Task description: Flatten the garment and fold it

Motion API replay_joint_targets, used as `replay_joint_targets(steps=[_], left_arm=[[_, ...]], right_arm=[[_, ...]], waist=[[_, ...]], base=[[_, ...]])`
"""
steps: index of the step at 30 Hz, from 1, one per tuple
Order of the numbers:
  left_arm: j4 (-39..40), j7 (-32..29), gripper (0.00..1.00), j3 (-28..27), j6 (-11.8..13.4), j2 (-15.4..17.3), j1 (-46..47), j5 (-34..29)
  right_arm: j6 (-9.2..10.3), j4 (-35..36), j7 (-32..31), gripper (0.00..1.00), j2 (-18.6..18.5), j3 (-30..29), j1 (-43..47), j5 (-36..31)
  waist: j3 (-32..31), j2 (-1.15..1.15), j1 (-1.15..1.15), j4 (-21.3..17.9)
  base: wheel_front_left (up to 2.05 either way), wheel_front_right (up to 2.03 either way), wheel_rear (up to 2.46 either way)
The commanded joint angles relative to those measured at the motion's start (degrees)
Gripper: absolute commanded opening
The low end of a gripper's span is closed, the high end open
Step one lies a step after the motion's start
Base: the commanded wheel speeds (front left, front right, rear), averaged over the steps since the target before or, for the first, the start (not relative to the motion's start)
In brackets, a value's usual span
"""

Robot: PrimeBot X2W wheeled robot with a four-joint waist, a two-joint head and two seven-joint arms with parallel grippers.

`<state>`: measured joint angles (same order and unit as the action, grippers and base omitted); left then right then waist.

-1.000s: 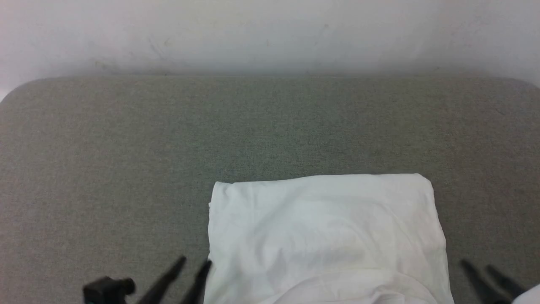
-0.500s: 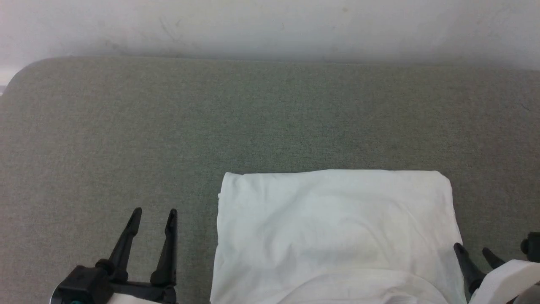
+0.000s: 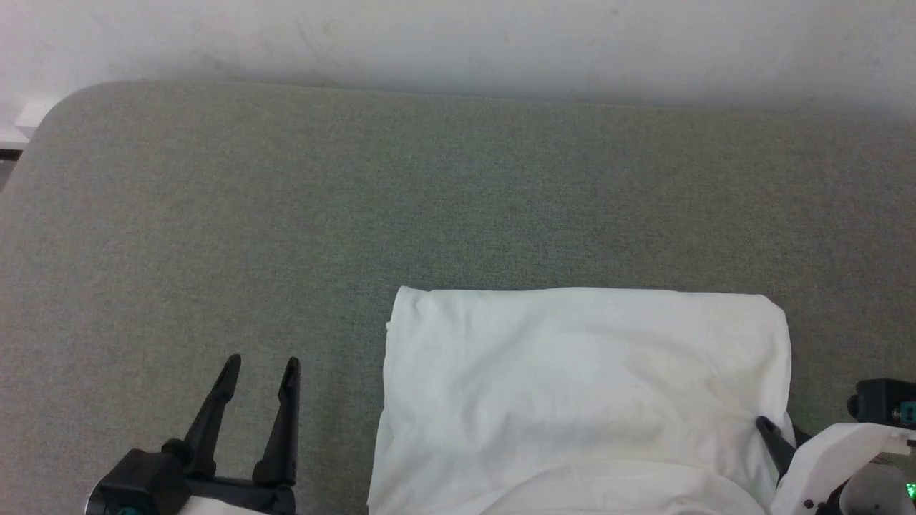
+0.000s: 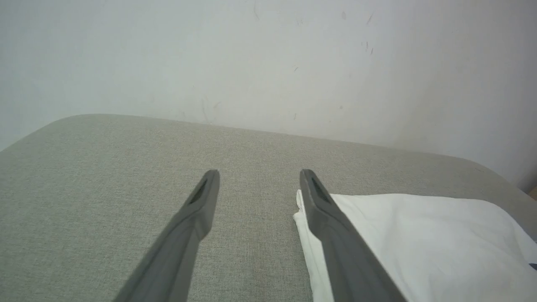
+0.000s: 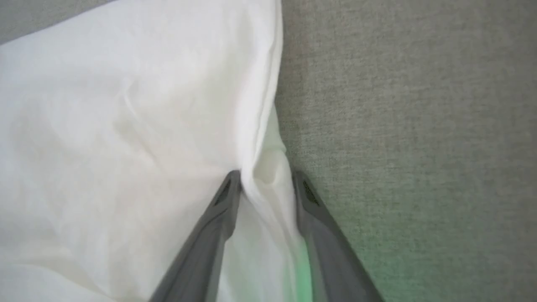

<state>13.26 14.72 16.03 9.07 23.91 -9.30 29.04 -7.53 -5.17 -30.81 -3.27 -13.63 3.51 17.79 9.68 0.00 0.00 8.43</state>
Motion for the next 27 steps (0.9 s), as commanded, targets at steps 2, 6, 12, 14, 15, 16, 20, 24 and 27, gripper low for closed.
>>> replay_joint_targets(steps=[2,6,12,14,15,16,20,24,27], left_arm=[[-0.26,0.28,1.0,-0.25,-0.59,-0.19,-0.58,-0.39],[-0.28,0.28,1.0,-0.61,-0.75,0.0,-1.2,-0.34],[0.04,0.28,1.0,-0.56,-0.82,0.16,-1.57,-0.96],[-0.11,0.28,1.0,-0.54,-0.67,0.06,-1.66,-1.07],[-0.25,0.28,1.0,-0.49,-0.66,0.02,-1.71,-1.13],[-0.42,0.28,1.0,-0.43,-0.65,-0.04,-1.79,-1.21],[-1.19,0.28,1.0,-0.12,-0.73,-0.3,-2.23,-1.28],[-1.72,0.28,1.0,0.0,-0.67,-0.51,-2.98,-0.92],[-1.75,0.28,1.0,-0.17,-0.48,-0.75,-3.63,-0.54]], right_arm=[[0.04,-2.45,-1.34,0.0,0.39,0.22,0.23,-0.27],[0.04,-2.28,-0.87,0.0,0.39,-0.51,-0.75,-0.06],[0.04,1.74,0.5,0.0,-0.34,-5.3,-2.6,-2.67],[0.04,2.93,0.38,0.0,-1.65,-7.47,-3.0,-3.9],[0.04,3.29,0.2,0.0,-2.24,-9.0,-3.14,-4.46],[0.04,3.53,-0.02,0.0,-3.08,-10.5,-3.15,-5.2],[0.04,3.26,-0.09,0.0,-5.08,-15.43,-3.04,-6.8],[0.04,5.26,-0.85,0.0,-3.88,-13.83,-2.49,-5.83],[0.04,9.31,-3.02,0.0,-3.0,-8.22,-2.13,-2.65]], waist=[[-0.4,0.0,0.0,-0.16],[-1.19,0.0,0.0,-1.07],[-2.17,0.0,0.0,-2.54],[-2.48,0.0,0.0,-2.98],[-2.67,0.0,0.0,-3.16],[-2.87,0.0,0.0,-3.29],[-3.84,0.0,0.0,-3.5],[-5.03,0.0,0.0,-3.57],[-5.69,0.0,0.0,-3.73]], base=[[0.0,0.0,0.0],[0.0,0.0,0.0],[0.0,0.0,0.0],[0.0,0.0,0.0],[0.0,0.0,0.0],[0.0,0.0,0.0],[0.0,0.0,0.0],[0.0,0.0,0.0],[0.0,0.0,0.0]])
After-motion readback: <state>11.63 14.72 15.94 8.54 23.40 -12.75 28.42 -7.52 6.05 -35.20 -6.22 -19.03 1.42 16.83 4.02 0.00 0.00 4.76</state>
